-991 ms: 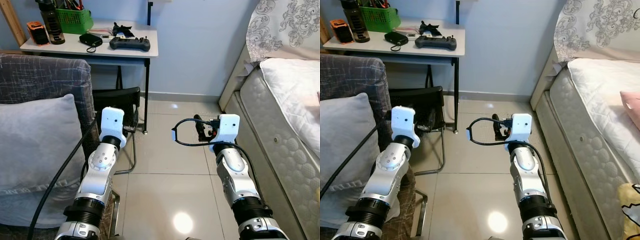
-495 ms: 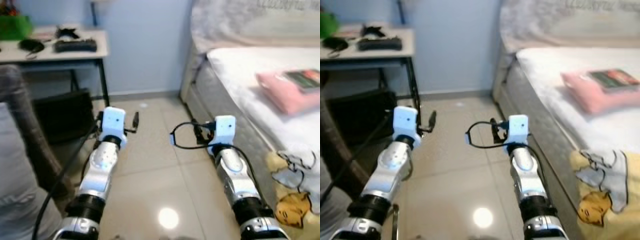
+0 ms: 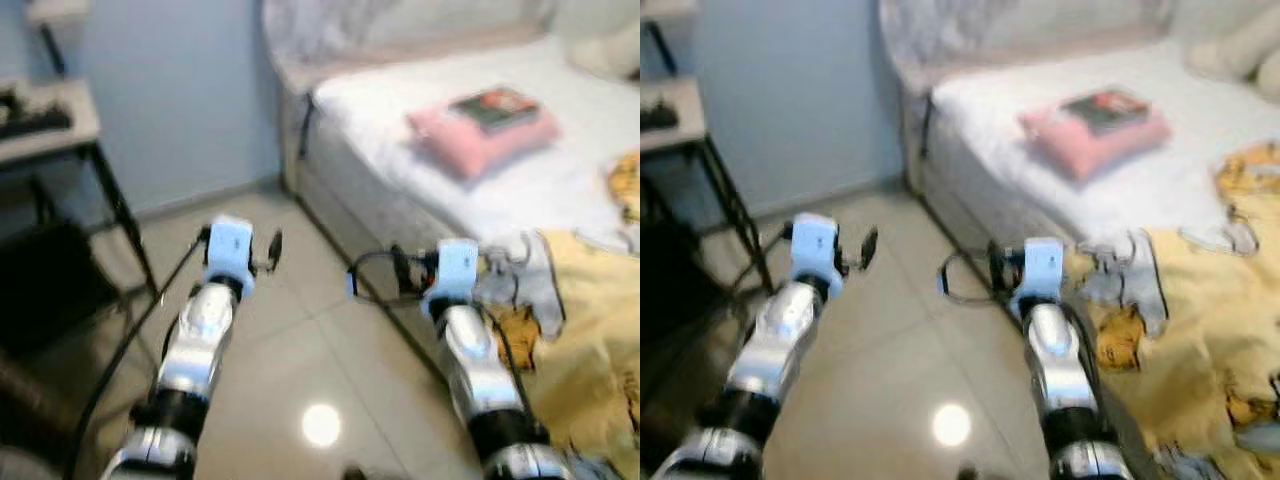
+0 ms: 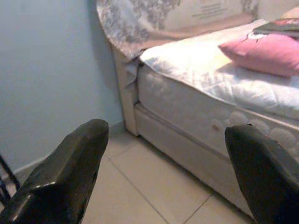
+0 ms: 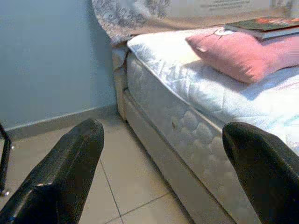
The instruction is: Clean up the room
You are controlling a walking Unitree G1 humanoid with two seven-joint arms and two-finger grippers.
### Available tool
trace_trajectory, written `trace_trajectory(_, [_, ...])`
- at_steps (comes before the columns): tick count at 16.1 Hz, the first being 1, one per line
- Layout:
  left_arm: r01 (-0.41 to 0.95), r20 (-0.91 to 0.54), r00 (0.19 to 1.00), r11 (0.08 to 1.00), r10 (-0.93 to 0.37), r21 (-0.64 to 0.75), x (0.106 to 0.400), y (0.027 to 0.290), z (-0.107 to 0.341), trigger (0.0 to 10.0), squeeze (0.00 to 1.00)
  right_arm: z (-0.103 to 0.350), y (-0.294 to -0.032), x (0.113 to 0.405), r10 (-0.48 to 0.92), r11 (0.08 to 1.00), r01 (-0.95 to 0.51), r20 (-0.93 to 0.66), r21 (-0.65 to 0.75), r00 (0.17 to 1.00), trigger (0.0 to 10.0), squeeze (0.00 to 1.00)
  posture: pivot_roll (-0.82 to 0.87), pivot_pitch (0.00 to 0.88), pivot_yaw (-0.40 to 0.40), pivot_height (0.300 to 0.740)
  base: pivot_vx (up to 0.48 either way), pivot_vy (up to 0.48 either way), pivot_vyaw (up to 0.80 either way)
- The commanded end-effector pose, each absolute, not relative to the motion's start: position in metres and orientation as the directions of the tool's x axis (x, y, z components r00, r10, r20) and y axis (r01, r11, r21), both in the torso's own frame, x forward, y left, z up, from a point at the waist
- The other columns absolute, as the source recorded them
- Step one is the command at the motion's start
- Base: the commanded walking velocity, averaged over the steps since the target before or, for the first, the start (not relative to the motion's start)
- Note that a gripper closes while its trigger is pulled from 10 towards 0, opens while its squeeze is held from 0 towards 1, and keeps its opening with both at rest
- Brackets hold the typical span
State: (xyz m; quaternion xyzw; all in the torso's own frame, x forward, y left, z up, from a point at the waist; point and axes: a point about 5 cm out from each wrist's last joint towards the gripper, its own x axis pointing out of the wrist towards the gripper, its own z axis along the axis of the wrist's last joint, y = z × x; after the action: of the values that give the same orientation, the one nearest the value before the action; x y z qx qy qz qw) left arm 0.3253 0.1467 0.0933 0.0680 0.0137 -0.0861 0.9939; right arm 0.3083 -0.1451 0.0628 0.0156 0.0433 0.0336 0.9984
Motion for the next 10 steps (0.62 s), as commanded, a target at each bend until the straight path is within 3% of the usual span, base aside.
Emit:
trace_trajectory(1, [0.188,-0.028,0.982,0.974,-0.186,0.125,0.3286,0.1438,0.0969,10.0,0.00,0.0696,-0.1488,0.3117,0.056,0.998,-0.055,-0.060,0.027,0.997,10.0,0.00,0.02,0.000,-0.013,0.740,0.472,0.000,0.00])
trace_trajectory(6, [0.189,-0.020,0.982,0.968,-0.188,0.166,0.3295,0.1426,0.0967,10.0,0.00,0.0661,-0.1473,0.3114,0.071,0.997,-0.069,-0.083,0.025,0.994,10.0,0.00,0.02,0.000,-0.020,0.740,0.448,0.000,-0.50])
trace_trajectory(10, [0.174,-0.041,0.984,0.979,-0.171,0.107,0.3331,0.1447,0.0942,10.0,0.00,0.0641,-0.1494,0.3126,0.043,0.998,-0.039,-0.096,0.043,0.994,10.0,0.00,0.02,0.000,-0.018,0.740,0.000,0.000,-0.51])
